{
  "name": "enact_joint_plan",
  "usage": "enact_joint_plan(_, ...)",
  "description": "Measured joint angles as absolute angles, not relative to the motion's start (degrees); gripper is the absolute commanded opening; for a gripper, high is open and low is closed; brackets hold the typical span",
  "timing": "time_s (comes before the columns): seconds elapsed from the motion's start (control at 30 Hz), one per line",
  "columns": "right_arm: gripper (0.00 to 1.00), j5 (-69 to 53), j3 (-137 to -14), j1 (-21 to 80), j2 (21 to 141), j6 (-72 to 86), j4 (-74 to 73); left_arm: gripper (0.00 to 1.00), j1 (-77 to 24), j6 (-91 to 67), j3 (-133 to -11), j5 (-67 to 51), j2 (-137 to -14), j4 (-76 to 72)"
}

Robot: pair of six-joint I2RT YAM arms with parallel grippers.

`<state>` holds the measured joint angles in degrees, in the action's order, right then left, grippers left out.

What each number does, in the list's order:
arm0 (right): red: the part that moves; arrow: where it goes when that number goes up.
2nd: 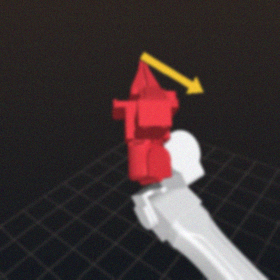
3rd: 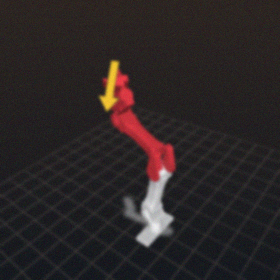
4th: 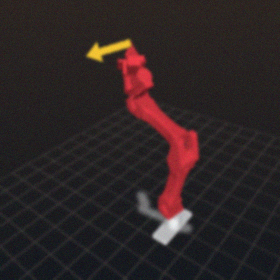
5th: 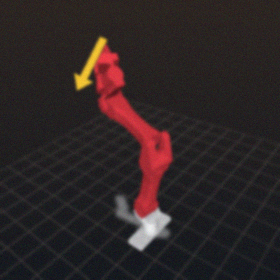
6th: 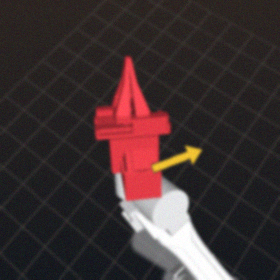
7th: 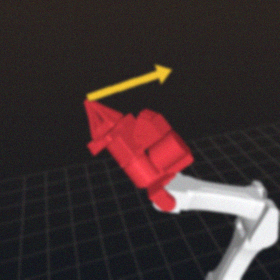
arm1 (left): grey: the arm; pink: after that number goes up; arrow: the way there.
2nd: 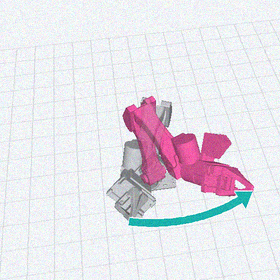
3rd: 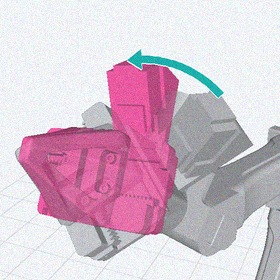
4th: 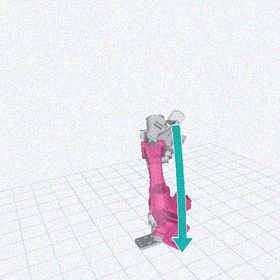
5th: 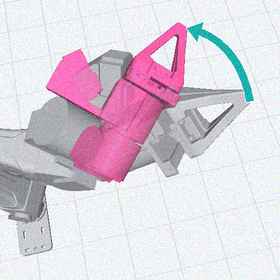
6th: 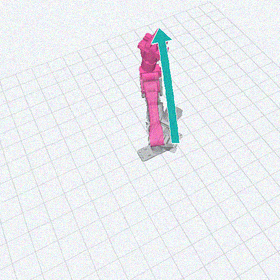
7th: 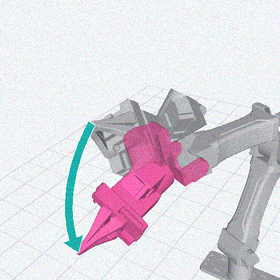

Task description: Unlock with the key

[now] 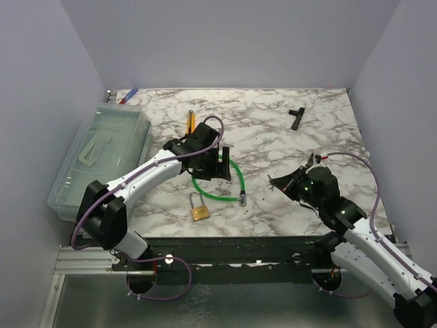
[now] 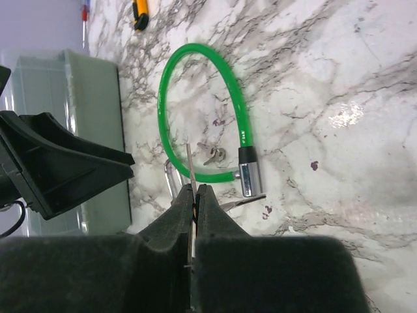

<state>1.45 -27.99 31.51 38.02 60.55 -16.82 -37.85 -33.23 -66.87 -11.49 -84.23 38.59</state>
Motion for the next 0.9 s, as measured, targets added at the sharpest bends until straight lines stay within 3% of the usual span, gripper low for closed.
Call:
enact_joint_plan(0.17,0.0,4.23,-27.99,31.51,35.53,62.13,-20.73,0.69,-41.25,-33.78,-71.16,-9.17,-90.21,38.89)
enact_joint_plan(0.9,0.0,11.57,-28.12,31.51,29.76,65.65,-32.23,0.57,-50.68,-40.03,-80.34,2.17,-108.64,38.7)
